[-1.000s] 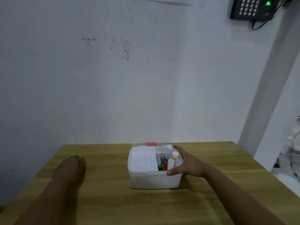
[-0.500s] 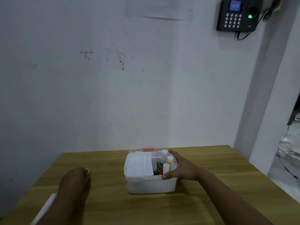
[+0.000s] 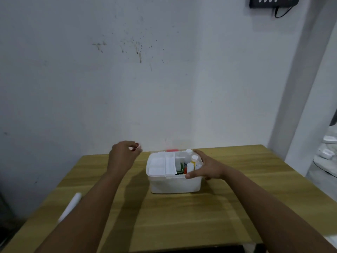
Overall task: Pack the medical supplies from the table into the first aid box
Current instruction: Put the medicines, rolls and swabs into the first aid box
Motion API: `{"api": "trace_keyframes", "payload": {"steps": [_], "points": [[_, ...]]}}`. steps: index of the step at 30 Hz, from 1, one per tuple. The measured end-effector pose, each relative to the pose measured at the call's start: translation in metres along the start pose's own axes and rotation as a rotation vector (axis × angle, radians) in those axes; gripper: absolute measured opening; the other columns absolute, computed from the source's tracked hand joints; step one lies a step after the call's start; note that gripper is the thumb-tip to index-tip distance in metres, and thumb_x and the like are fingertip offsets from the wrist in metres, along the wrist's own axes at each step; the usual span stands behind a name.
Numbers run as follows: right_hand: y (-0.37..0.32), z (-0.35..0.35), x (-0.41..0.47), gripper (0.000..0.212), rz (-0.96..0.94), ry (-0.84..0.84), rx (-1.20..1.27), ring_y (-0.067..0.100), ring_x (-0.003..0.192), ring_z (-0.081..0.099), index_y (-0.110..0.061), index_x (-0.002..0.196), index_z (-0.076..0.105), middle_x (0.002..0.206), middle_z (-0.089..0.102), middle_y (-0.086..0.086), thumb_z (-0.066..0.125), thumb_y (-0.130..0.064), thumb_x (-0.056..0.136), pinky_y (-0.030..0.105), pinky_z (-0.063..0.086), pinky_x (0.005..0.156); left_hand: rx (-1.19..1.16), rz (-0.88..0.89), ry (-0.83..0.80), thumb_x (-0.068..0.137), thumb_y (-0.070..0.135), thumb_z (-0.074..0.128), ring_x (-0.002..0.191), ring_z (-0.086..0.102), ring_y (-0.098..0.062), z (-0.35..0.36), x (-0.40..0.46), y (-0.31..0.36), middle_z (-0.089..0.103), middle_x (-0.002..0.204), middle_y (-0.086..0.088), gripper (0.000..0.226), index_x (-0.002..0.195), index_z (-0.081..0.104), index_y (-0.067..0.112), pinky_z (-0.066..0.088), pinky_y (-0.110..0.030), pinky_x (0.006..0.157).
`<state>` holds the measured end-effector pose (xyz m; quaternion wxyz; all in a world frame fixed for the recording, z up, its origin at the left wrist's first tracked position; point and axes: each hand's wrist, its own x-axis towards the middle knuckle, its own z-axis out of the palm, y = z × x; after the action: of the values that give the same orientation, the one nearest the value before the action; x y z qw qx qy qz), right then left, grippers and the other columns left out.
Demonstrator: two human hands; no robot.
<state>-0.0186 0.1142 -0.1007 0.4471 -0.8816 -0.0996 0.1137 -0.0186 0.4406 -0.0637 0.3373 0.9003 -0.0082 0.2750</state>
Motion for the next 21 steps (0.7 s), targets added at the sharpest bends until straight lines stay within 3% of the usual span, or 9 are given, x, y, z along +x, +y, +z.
{"api": "trace_keyframes", "payload": {"steps": [2, 5, 8, 10, 15, 21], "points": [[0.0, -0.001, 0.0, 0.111, -0.002, -0.006, -0.001, 0.005, 0.11, 0.058, -0.039, 0.153, 0.026, 0.138, 0.053, -0.013, 0.095, -0.041, 0.065, 0.019, 0.055, 0.061, 0.005, 0.027, -0.072, 0.083, 0.043, 0.073, 0.081, 0.069, -0.004, 0.003, 0.0, 0.024, 0.076, 0.1, 0.01, 0.023, 0.094, 0.079, 0.023, 0.049, -0.023, 0.07], [-0.001, -0.001, -0.001, 0.115, 0.018, -0.001, -0.007, 0.009, 0.114, 0.058, -0.044, 0.151, 0.026, 0.134, 0.053, -0.017, 0.095, -0.05, 0.059, 0.034, 0.061, 0.069, 0.025, 0.04, -0.269, 0.08, 0.042, 0.076, 0.064, 0.068, -0.003, 0.01, -0.006, 0.045, 0.075, 0.084, 0.012, 0.018, 0.085, 0.079, 0.025, 0.05, -0.022, 0.061], [0.0, -0.001, -0.001, 0.115, 0.034, -0.002, -0.001, 0.011, 0.116, 0.059, -0.048, 0.148, 0.025, 0.132, 0.054, -0.02, 0.095, -0.052, 0.057, 0.043, 0.062, 0.078, 0.199, 0.115, -0.43, 0.079, 0.038, 0.076, 0.056, 0.065, -0.007, 0.025, -0.017, 0.048, 0.073, 0.073, 0.004, 0.017, 0.075, 0.077, 0.022, 0.05, -0.027, 0.052], [-0.001, -0.001, -0.002, 0.117, 0.038, -0.003, 0.006, 0.014, 0.117, 0.059, -0.048, 0.149, 0.024, 0.133, 0.054, -0.02, 0.096, -0.053, 0.056, 0.046, 0.062, 0.081, 0.323, 0.172, -0.459, 0.078, 0.035, 0.071, 0.059, 0.064, -0.017, 0.034, -0.022, 0.044, 0.073, 0.073, -0.006, 0.024, 0.072, 0.075, 0.012, 0.056, -0.035, 0.059], [-0.002, -0.001, -0.003, 0.116, 0.046, 0.001, 0.009, 0.014, 0.116, 0.059, -0.047, 0.15, 0.024, 0.132, 0.054, -0.02, 0.095, -0.05, 0.058, 0.045, 0.062, 0.08, 0.356, 0.208, -0.458, 0.079, 0.036, 0.071, 0.06, 0.062, -0.019, 0.04, -0.021, 0.038, 0.073, 0.075, -0.008, 0.027, 0.07, 0.074, 0.01, 0.047, -0.028, 0.054], [-0.002, 0.0, -0.003, 0.114, 0.053, 0.0, 0.009, 0.019, 0.119, 0.057, -0.047, 0.15, 0.024, 0.133, 0.054, -0.017, 0.095, -0.049, 0.06, 0.047, 0.061, 0.082, 0.311, 0.223, -0.495, 0.077, 0.047, 0.071, 0.073, 0.065, -0.009, 0.026, -0.021, 0.042, 0.07, 0.08, 0.009, 0.022, 0.079, 0.076, 0.026, 0.054, -0.032, 0.063]]}}
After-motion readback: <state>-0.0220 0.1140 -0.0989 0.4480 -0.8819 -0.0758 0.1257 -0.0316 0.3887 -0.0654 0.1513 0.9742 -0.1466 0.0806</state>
